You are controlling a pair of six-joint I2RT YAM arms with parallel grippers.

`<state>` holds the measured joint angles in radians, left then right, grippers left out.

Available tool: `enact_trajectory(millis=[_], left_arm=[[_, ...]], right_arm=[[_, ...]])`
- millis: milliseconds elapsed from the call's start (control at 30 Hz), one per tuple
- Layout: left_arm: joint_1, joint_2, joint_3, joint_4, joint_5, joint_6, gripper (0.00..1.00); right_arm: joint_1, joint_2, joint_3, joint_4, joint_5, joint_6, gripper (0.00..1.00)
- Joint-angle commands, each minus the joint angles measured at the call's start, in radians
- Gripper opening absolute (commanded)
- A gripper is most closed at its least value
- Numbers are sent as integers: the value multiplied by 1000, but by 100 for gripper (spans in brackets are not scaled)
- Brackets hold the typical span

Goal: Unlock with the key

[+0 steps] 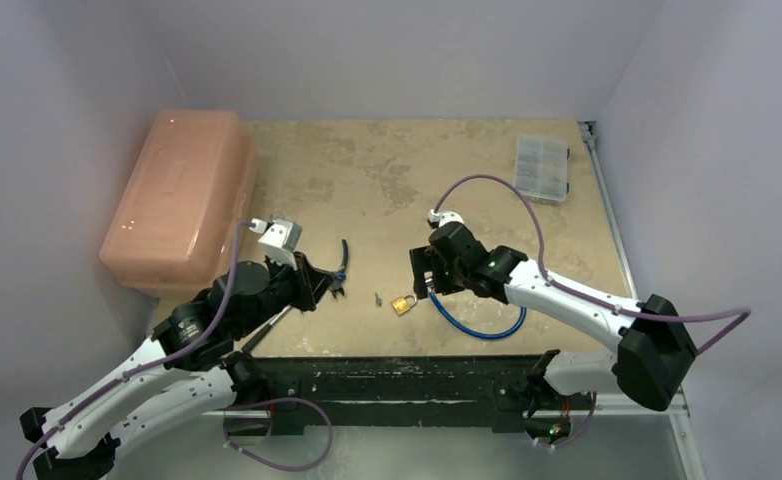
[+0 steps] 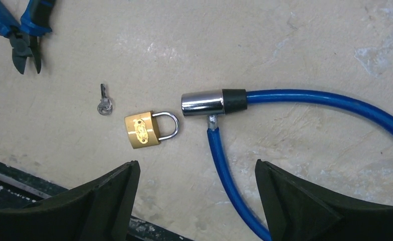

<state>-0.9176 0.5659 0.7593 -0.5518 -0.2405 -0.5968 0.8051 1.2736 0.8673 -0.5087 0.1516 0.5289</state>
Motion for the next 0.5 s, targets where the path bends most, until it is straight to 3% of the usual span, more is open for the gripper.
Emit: enact_trajectory(millis=[0, 467], left_arm=[[-1, -24, 29, 6, 10, 41, 0], [-1, -28, 22, 19, 37, 45, 0]], right_arm=[[33, 47, 2, 83, 98, -41, 92], [40, 229, -2, 114, 153, -56, 59]])
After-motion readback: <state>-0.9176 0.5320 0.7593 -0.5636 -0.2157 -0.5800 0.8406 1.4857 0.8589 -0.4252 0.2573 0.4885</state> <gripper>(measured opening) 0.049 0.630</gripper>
